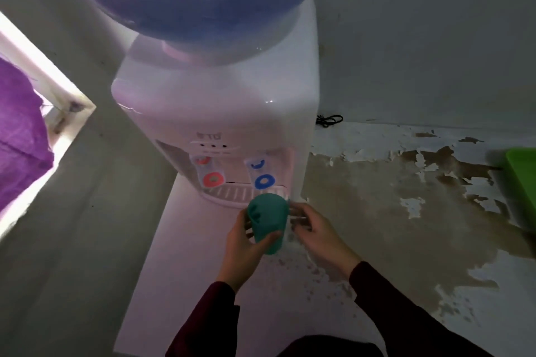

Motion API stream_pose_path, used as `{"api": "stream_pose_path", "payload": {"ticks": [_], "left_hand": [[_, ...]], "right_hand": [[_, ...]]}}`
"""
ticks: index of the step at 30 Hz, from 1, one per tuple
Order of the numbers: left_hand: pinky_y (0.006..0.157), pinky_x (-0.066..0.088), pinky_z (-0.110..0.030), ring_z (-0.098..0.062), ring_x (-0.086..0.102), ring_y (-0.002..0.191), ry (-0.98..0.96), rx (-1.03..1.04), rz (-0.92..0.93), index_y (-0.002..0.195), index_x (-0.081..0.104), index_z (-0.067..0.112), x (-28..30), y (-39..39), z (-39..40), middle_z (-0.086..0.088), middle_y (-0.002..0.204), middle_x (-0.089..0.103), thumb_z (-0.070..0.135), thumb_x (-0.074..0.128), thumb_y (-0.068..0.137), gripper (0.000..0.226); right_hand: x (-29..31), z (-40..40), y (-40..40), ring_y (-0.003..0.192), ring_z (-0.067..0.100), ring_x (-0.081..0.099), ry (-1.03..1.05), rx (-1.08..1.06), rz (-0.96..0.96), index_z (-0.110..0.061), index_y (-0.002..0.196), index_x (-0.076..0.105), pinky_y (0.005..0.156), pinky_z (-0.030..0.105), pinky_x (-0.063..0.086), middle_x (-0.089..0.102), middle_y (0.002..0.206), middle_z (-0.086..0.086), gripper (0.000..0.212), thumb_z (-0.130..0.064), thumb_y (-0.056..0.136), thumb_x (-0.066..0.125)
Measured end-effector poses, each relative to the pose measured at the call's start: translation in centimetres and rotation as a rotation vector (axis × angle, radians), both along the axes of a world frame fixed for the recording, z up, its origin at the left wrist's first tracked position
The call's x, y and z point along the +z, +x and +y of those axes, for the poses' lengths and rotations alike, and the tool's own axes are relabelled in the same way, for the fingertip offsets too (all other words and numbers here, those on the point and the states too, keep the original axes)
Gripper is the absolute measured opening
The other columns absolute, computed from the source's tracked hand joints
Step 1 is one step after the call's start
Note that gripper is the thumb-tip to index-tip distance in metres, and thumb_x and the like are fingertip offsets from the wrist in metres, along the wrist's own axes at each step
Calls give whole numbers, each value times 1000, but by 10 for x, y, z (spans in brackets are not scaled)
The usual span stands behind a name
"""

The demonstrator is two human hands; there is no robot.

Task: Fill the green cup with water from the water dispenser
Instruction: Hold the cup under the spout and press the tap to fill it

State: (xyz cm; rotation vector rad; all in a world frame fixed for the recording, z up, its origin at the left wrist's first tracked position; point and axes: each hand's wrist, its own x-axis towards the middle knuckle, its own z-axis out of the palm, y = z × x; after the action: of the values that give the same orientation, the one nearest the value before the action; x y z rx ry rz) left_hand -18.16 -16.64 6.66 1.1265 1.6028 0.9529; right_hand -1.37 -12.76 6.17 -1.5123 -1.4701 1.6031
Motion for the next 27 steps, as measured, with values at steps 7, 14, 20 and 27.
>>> {"api": "stream_pose_path", "payload": {"ticks": [7, 14, 20, 27], "left_hand": [[68, 51, -9, -5, 59, 100, 66, 32, -15, 122, 46, 20, 9, -30, 29, 5, 113, 60, 21, 79, 70, 61], [81, 51, -17, -1, 58, 103, 150, -54, 16, 123, 47, 26, 11, -20, 48, 16, 112, 60, 28, 81, 66, 67], [88, 48, -12, 0, 54, 111, 191, -18, 4, 128, 42, 23, 9, -17, 54, 15, 119, 56, 25, 81, 67, 73], [92, 49, -23, -1, 54, 114, 169, -37, 20, 132, 37, 24, -2, -17, 54, 10, 128, 54, 30, 79, 69, 76]], "right_hand": [[24, 21, -19, 99, 10, 61, 182, -192, -33, -23, 111, 58, 76, 11, 48, 63, 106, -10, 24, -7, 93, 53], [45, 40, -21, 107, 15, 54, 335, -374, -164, -14, 125, 47, 84, 21, 46, 54, 118, -5, 50, -24, 83, 71], [44, 48, -26, 114, 8, 51, 347, -281, -99, -16, 137, 38, 90, 18, 47, 54, 135, 2, 50, -25, 92, 59], [32, 44, -29, 107, 4, 58, 411, -261, -110, -15, 143, 34, 87, 14, 51, 55, 120, -10, 51, -24, 96, 50]]}}
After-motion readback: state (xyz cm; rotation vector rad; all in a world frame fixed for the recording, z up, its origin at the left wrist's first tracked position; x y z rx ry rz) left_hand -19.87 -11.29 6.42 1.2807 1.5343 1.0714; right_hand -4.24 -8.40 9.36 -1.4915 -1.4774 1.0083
